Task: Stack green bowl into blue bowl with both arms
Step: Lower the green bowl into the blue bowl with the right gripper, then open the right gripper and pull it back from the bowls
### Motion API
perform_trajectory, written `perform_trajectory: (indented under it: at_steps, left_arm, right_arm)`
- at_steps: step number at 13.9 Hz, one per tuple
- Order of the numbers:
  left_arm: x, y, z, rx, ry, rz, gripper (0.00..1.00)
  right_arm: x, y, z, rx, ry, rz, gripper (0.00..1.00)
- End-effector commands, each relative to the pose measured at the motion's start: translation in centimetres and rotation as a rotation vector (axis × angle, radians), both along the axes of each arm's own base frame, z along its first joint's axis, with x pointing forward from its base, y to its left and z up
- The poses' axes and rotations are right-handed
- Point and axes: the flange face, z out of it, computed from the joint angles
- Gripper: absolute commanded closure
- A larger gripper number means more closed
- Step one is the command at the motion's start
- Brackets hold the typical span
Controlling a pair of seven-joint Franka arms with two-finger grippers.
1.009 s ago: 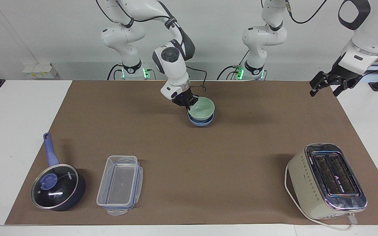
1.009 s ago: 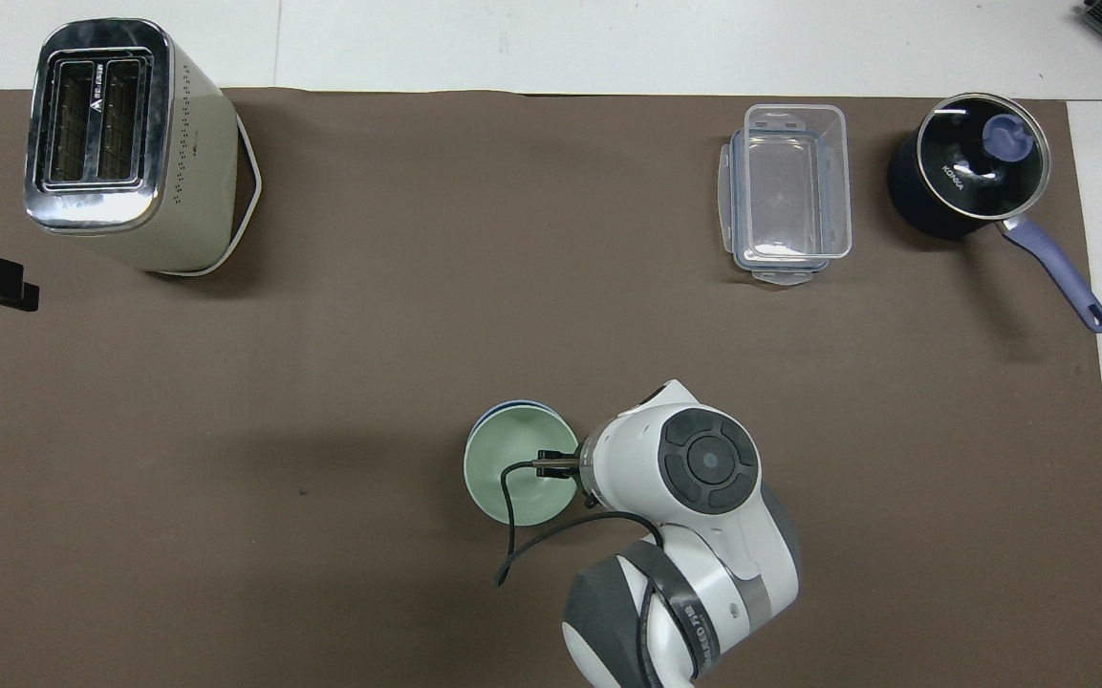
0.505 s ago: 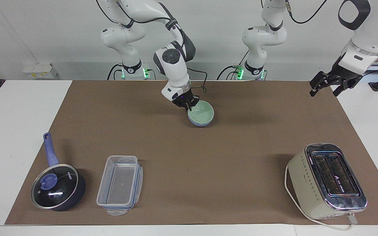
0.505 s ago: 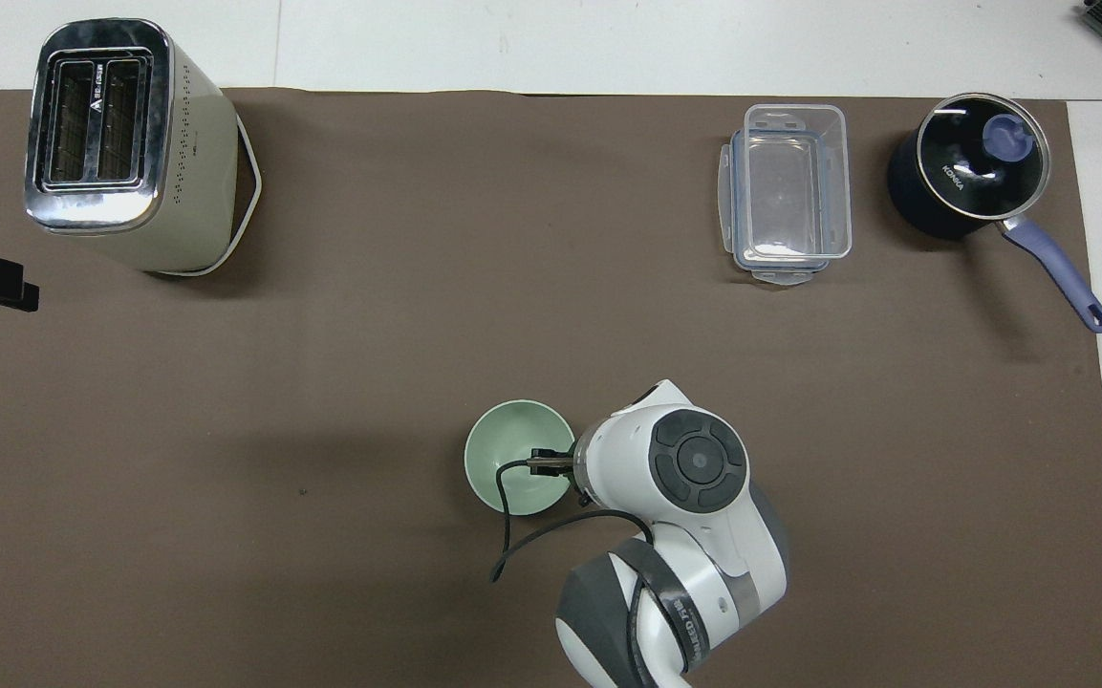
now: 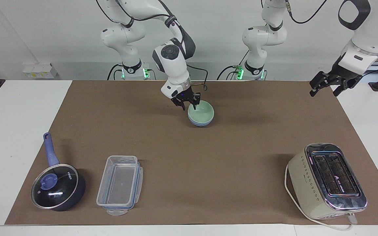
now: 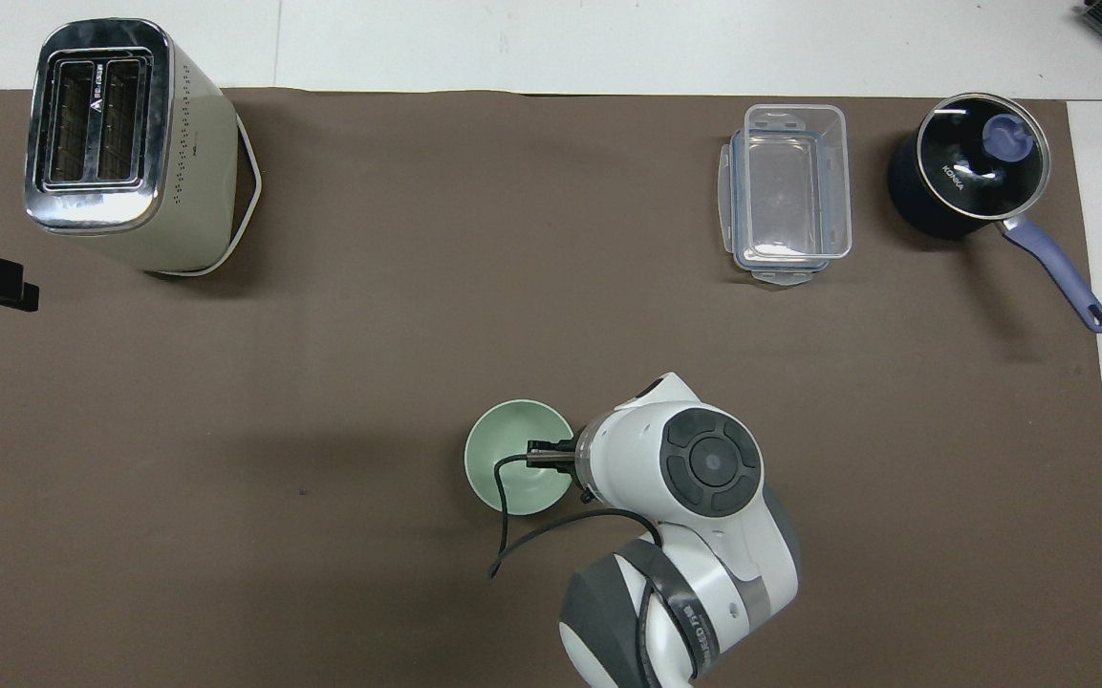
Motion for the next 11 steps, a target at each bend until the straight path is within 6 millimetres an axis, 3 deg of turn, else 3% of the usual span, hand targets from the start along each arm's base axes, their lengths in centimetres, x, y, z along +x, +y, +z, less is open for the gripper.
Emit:
perform_trajectory:
  at_steps: [1,6,8,11]
  left_arm:
    - [-0.3,0.0,0.4,0.016,0.006,0.008,0.0]
    - [-0.3,0.0,0.4,0.016,0.006,0.008,0.0]
    - [-0.3,0.0,0.4,0.016,0.006,0.008,0.0]
    - [-0.3,0.0,0.4,0.016,0.006,0.008,0.0]
  right_arm:
    - [1.3,-4.6,3.8,-0.005,-0.038,-0.059,0.0]
    - [4.9,-14.6,7.7,-0.097,-0.134,-0.143,0.0]
    - [6.4,-18.4,10.7,-0.12,-0.11,-0.134,0.0]
    - [8.0,-24.1,16.9,-0.142,-0.086,-0.132,0.0]
